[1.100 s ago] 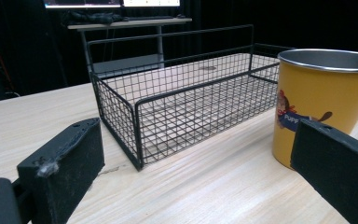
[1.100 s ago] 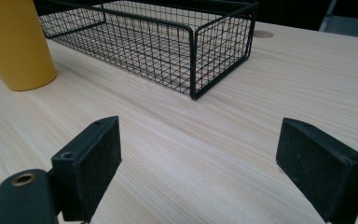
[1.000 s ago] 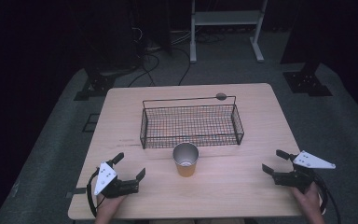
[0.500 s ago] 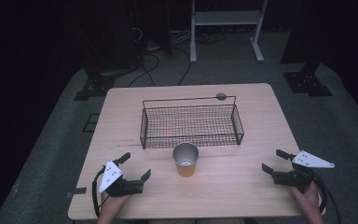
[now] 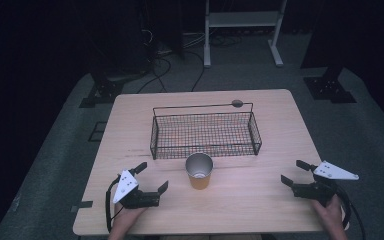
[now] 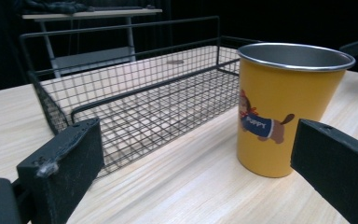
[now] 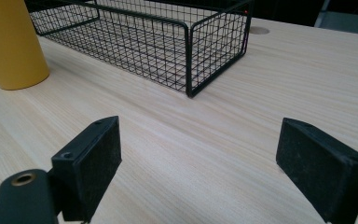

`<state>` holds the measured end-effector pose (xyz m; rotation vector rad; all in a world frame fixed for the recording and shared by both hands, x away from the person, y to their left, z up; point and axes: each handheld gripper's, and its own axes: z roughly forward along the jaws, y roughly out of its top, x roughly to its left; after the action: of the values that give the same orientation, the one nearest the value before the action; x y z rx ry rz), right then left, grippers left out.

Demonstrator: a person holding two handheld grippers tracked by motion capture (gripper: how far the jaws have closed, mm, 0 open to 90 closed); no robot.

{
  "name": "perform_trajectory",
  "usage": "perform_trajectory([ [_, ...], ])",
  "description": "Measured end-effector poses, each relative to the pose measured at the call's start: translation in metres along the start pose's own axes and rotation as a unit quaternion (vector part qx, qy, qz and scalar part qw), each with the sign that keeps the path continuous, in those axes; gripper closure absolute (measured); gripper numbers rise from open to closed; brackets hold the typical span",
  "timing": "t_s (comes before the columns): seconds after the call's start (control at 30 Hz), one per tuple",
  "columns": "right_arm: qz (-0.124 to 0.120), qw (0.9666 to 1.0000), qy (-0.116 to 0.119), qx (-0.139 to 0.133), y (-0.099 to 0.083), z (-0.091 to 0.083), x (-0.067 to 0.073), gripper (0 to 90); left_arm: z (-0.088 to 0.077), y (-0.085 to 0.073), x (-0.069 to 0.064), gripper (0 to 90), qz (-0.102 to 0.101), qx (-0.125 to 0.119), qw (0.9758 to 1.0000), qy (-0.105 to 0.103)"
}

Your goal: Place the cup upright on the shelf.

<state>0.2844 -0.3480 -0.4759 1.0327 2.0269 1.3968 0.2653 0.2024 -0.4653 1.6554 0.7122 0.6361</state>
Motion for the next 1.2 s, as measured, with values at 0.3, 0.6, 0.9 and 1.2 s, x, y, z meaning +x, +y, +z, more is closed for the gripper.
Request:
perform_trajectory([
  [0.3,-0.002,1.0,0.0,0.0,0.0,0.0,0.0,13.0,0.014,0.007,-0.014,1.8,0.013,-0.002,0.9995,-0.03],
  [0.6,-0.003,1.0,0.001,0.0,0.0,0.0,0.0,13.0,0.024,0.008,-0.023,1.9,0.017,0.002,0.9987,-0.048],
  [0.9,-0.003,1.0,0.001,0.0,0.0,0.0,0.0,13.0,0.032,0.008,-0.03,1.8,0.023,0.011,0.9977,-0.063],
  [1.2,-0.003,1.0,0.001,0.0,0.0,0.0,0.0,13.0,0.046,0.01,-0.04,1.8,0.024,0.017,0.9961,-0.083],
])
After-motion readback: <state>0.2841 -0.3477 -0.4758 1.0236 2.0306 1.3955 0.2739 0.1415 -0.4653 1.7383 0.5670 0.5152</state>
